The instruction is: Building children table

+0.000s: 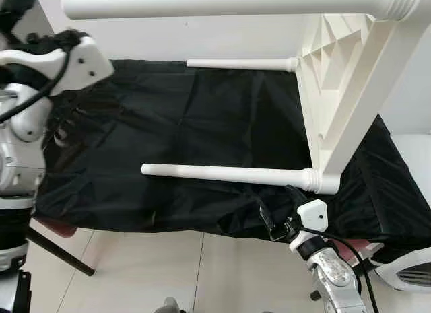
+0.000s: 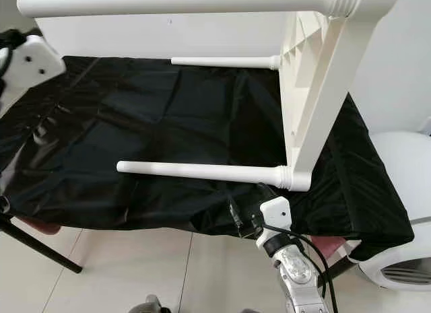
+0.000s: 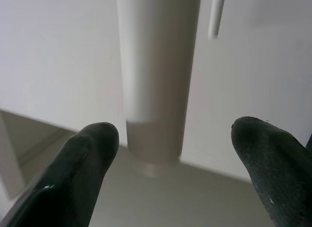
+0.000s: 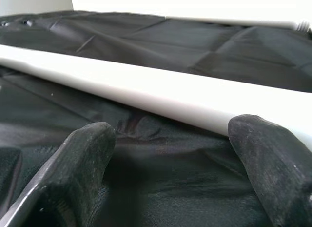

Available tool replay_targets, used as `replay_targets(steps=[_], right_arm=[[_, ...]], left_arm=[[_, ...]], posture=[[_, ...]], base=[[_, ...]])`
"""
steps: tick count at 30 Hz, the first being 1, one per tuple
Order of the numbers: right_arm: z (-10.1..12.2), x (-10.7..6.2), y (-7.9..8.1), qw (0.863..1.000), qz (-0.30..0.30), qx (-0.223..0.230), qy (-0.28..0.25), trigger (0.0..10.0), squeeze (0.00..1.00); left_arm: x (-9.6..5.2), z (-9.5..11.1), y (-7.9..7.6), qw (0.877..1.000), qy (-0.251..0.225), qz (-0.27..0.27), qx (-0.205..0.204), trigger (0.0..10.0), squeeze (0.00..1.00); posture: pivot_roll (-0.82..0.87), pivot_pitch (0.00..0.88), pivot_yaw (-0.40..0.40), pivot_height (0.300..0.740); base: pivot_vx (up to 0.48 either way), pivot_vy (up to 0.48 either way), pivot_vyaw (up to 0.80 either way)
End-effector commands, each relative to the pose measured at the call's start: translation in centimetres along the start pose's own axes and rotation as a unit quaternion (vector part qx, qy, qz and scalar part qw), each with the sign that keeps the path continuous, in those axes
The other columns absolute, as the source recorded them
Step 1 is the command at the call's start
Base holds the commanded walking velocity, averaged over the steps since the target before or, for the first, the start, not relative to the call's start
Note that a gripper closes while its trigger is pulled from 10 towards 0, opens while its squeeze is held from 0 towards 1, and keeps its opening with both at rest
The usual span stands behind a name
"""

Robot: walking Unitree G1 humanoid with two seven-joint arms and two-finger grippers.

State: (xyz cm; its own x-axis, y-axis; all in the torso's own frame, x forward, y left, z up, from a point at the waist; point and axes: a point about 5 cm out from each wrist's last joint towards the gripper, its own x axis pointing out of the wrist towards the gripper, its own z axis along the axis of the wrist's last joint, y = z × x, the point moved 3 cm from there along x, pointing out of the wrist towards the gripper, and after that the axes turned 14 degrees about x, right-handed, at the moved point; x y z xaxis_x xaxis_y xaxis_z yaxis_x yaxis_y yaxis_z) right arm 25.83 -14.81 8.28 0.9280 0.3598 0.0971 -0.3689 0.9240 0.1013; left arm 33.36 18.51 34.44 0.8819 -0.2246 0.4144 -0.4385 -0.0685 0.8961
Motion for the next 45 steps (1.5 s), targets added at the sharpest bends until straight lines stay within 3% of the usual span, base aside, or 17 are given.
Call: replay_targets(steps=[1,10,16,25,26,27,28,29,45], right_arm=[[-0.4,0.2,0.0,1.000,0.001,0.004,0.008,10.0,0.00],[-0.3,0.1,-0.2,1.000,-0.007,0.000,0.005,10.0,0.00],[-0.3,0.1,-0.2,1.000,-0.010,0.001,0.002,10.0,0.00],[-0.3,0.3,-0.2,1.000,-0.011,0.001,0.000,10.0,0.00],[-0.3,0.4,-0.1,1.000,-0.011,0.001,-0.001,10.0,0.00],[-0.3,0.4,-0.1,1.000,-0.011,0.001,-0.001,10.0,0.00],[-0.2,0.4,-0.1,1.000,-0.010,0.002,-0.001,10.0,0.00],[-0.2,0.5,-0.1,1.000,-0.009,0.002,-0.002,10.0,0.00],[-0.2,1.1,0.2,1.000,-0.009,0.006,-0.008,10.0,0.00]], left_arm=[[0.6,1.8,0.6,0.999,-0.036,0.011,-0.005,10.0,0.00],[1.2,4.1,0.0,0.997,-0.077,0.002,-0.013,10.0,0.00],[1.5,3.1,-0.3,0.998,-0.065,0.002,0.008,10.0,0.00],[1.9,1.4,1.1,0.998,-0.041,0.024,0.036,10.0,0.00],[1.9,1.3,1.3,0.998,-0.041,0.025,0.039,9.3,0.00],[1.9,1.3,1.3,0.998,-0.041,0.025,0.039,9.3,0.00],[1.9,1.3,1.4,0.998,-0.043,0.027,0.040,7.8,0.00],[1.9,1.2,1.5,0.998,-0.044,0.028,0.042,0.0,0.00],[2.1,1.3,2.9,0.996,-0.057,0.046,0.049,0.0,0.00]], posture=[[0.04,0.018,0.012,0.740],[0.03,0.017,0.024,0.740],[0.02,0.009,0.031,0.740],[0.03,0.000,0.027,0.740],[0.03,0.000,0.027,0.740],[0.03,0.000,0.027,0.740],[0.03,0.000,0.026,0.740],[0.03,0.000,0.026,0.740],[0.04,0.000,0.033,0.740]], base=[[0.000,0.000,0.00],[0.000,0.000,0.00],[0.000,0.000,0.00],[0.000,0.000,0.00],[0.000,0.000,0.00],[0.000,0.000,0.00],[0.000,0.000,0.00],[0.000,0.000,0.00],[0.000,0.000,0.00]])
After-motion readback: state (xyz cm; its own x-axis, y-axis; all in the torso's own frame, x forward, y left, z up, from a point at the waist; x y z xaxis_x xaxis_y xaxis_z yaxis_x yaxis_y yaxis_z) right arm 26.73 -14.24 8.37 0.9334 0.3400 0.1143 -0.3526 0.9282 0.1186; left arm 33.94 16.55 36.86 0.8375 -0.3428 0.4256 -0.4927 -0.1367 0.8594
